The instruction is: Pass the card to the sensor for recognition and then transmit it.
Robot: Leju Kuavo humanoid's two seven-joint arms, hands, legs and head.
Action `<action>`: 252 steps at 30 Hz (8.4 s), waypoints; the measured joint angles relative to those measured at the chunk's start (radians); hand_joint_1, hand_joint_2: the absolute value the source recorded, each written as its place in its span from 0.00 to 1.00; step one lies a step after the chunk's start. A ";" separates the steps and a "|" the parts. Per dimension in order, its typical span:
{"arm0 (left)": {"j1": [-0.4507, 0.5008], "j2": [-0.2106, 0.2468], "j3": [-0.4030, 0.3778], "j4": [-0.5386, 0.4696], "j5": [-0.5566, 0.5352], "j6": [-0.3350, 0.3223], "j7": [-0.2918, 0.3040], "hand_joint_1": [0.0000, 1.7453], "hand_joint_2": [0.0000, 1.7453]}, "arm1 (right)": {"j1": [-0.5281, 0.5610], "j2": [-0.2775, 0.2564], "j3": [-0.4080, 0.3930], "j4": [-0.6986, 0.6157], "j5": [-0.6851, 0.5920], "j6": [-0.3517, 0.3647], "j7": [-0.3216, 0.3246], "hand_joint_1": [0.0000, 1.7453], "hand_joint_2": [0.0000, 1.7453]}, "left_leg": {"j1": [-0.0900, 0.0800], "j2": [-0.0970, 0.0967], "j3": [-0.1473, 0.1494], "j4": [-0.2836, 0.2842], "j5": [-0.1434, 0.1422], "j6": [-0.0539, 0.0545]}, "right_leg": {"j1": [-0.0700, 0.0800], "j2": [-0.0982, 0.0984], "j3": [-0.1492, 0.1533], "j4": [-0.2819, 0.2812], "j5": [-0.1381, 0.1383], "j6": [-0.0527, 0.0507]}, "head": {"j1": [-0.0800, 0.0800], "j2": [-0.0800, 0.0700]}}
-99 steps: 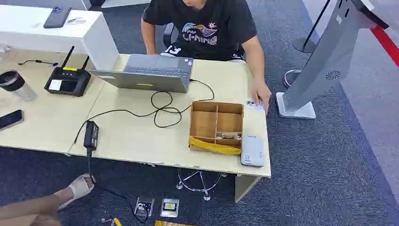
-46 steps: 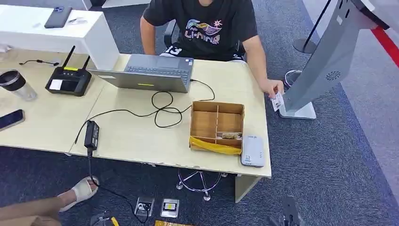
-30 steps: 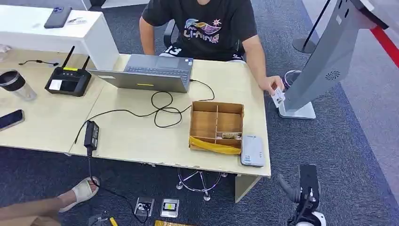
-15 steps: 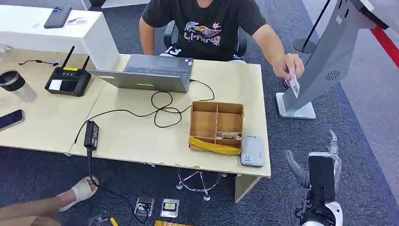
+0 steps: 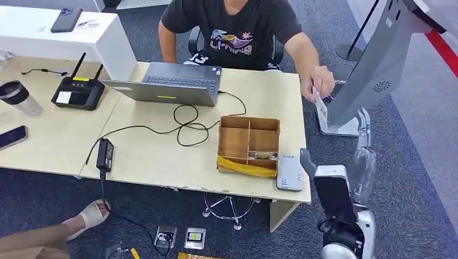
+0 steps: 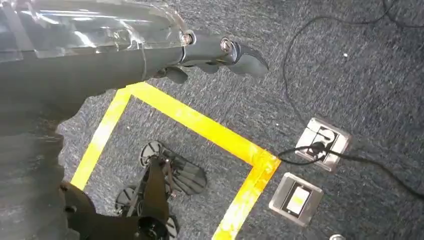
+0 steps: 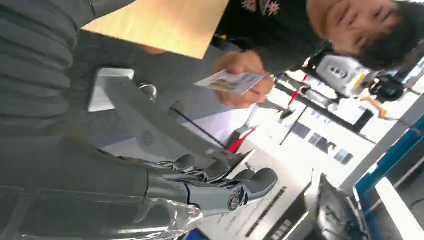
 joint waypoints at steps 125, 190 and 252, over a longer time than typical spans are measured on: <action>-0.005 0.010 -0.094 0.005 -0.039 -0.001 0.004 0.00 1.00 | -0.087 0.273 0.116 0.914 0.185 0.003 0.120 1.00 1.00 | 0.001 -0.002 -0.001 0.000 0.000 0.000 | 0.001 0.000 -0.002 0.000 0.000 0.000 | 0.000 0.000; -0.005 0.022 -0.094 0.006 -0.051 0.017 0.023 0.00 1.00 | -0.172 0.197 0.042 0.969 0.141 -0.003 0.123 1.00 1.00 | 0.000 -0.002 0.000 0.000 0.001 0.000 | 0.001 0.000 -0.001 0.000 0.001 0.000 | 0.000 0.000; -0.004 0.002 -0.119 0.006 -0.114 -0.055 0.060 0.00 1.00 | -0.657 0.343 0.190 1.052 0.385 0.179 0.186 0.00 1.00 | 0.000 -0.001 -0.001 0.001 0.005 -0.001 | 0.001 0.001 -0.003 0.001 0.004 -0.001 | 0.000 0.000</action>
